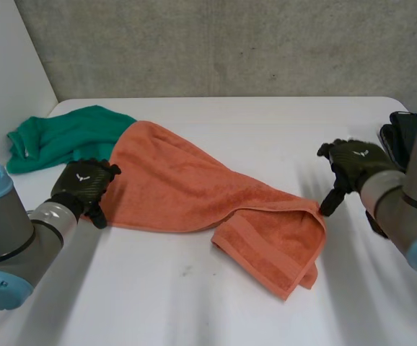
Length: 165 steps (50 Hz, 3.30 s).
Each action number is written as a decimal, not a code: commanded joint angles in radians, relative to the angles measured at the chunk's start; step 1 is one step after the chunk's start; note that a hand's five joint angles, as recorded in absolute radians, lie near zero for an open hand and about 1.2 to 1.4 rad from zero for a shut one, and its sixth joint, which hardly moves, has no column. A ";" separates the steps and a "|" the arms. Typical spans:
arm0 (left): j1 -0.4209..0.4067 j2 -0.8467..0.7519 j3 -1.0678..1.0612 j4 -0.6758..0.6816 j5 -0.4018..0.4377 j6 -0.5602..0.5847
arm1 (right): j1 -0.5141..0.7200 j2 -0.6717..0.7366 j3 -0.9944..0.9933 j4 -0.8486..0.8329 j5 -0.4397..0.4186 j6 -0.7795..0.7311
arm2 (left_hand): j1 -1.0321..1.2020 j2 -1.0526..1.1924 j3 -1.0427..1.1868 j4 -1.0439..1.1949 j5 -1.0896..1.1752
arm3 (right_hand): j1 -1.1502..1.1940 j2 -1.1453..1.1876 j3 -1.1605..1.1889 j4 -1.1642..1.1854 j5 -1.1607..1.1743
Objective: Fold the laundry.
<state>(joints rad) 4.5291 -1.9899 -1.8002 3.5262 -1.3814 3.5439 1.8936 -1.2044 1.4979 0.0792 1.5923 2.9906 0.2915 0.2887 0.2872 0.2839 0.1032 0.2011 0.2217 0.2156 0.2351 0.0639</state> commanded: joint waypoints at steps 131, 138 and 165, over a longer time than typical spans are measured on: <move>-0.354 -0.141 0.280 0.022 -0.505 -0.593 | 0.360 -0.176 -0.443 0.274 0.044 -0.464 | 1.105 1.108 1.109 1.112 1.119 | 1.195 1.175 1.181 1.161 1.158; -0.259 0.194 0.124 0.020 -0.380 -0.380 | 0.268 -0.179 -0.355 0.313 0.044 -0.571 | 1.105 1.108 1.109 1.112 1.119 | 1.195 1.175 1.181 1.161 1.158; -0.206 -0.208 0.643 0.063 -0.174 0.105 | 0.085 0.249 -0.607 0.032 -0.011 -0.360 | 1.105 1.108 1.109 1.112 1.119 | 1.195 1.175 1.181 1.161 1.158</move>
<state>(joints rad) 4.3433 -2.0213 -1.5150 3.5604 -1.5218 3.6089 1.9749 -1.0317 1.1420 0.2424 1.5654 2.5562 1.1659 1.1981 1.1933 1.1993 0.9708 0.9898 1.1784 1.1831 1.1909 0.9910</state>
